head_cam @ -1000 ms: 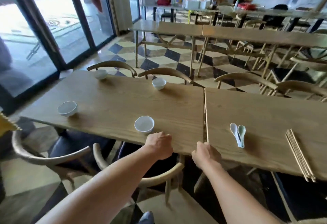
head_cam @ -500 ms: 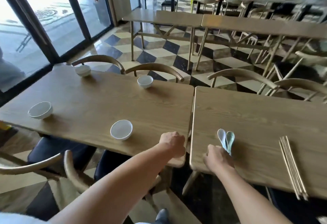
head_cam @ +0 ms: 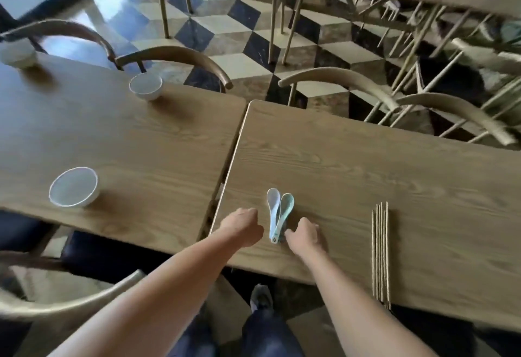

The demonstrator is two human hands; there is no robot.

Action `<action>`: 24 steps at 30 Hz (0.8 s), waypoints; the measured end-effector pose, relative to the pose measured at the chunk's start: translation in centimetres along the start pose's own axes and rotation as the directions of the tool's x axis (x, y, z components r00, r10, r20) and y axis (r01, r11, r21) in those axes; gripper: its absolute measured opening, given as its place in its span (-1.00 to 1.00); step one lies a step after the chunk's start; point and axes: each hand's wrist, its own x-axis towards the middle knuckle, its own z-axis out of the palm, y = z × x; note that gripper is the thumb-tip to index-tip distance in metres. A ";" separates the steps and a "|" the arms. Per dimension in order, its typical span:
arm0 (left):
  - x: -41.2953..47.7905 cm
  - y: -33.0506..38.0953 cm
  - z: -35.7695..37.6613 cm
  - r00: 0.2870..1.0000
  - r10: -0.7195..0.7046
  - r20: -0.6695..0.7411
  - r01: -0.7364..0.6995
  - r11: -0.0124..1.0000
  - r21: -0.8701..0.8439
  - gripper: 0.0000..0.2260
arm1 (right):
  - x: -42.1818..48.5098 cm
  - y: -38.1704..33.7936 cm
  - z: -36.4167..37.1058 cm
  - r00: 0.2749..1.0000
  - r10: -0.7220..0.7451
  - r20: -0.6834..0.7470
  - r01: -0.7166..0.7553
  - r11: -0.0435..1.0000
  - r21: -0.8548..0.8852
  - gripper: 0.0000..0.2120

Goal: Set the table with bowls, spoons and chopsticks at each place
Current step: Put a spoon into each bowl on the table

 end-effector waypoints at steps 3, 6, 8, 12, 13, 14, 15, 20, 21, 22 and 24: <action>1.5 1.4 1.7 0.990 -0.119 0.069 0.129 0.979 -0.160 -0.74 | 2.8 -0.2 0.2 0.989 0.048 0.142 -0.070 0.985 0.160 -0.80; 3.2 2.3 3.2 0.966 -0.236 0.107 0.258 0.905 -0.338 -0.74 | 5.3 -0.1 1.8 0.955 0.102 0.277 -0.181 0.944 0.276 -0.77; 4.0 2.7 4.2 0.948 -0.299 0.110 0.317 0.856 -0.408 -0.78 | 6.3 0.1 2.9 0.950 0.099 0.295 -0.186 0.941 0.284 -0.74; 4.8 2.9 5.6 0.916 -0.387 0.107 0.386 0.778 -0.495 -0.75 | 7.1 0.4 4.3 0.966 0.083 0.243 -0.152 0.948 0.279 -0.70; 4.9 3.0 5.8 0.915 -0.388 0.111 0.386 0.757 -0.527 -0.75 | 7.1 0.3 4.4 0.966 0.079 0.246 -0.148 0.949 0.278 -0.68; 5.1 3.2 5.9 0.917 -0.381 0.121 0.380 0.739 -0.557 -0.77 | 7.1 0.2 4.3 0.962 0.082 0.261 -0.158 0.946 0.284 -0.67; 5.3 3.3 6.0 0.919 -0.371 0.133 0.375 0.722 -0.581 -0.78 | 7.3 0.0 4.3 0.954 0.092 0.285 -0.181 0.936 0.303 -0.70; 6.0 3.8 6.3 0.909 -0.352 0.223 0.408 0.646 -0.645 -0.76 | 7.6 0.1 3.6 0.899 0.102 0.425 -0.295 0.859 0.418 -0.84; 6.1 3.8 6.3 0.907 -0.344 0.242 0.415 0.632 -0.654 -0.76 | 7.7 0.3 3.5 0.887 0.088 0.452 -0.307 0.845 0.437 -0.86; 6.2 3.8 6.3 0.907 -0.334 0.257 0.417 0.625 -0.660 -0.77 | 7.6 0.4 3.2 0.874 0.072 0.480 -0.314 0.838 0.446 -0.87; 6.2 3.7 6.0 0.909 -0.322 0.266 0.415 0.615 -0.671 -0.80 | 7.4 0.6 2.7 0.842 0.030 0.538 -0.327 0.822 0.466 -0.87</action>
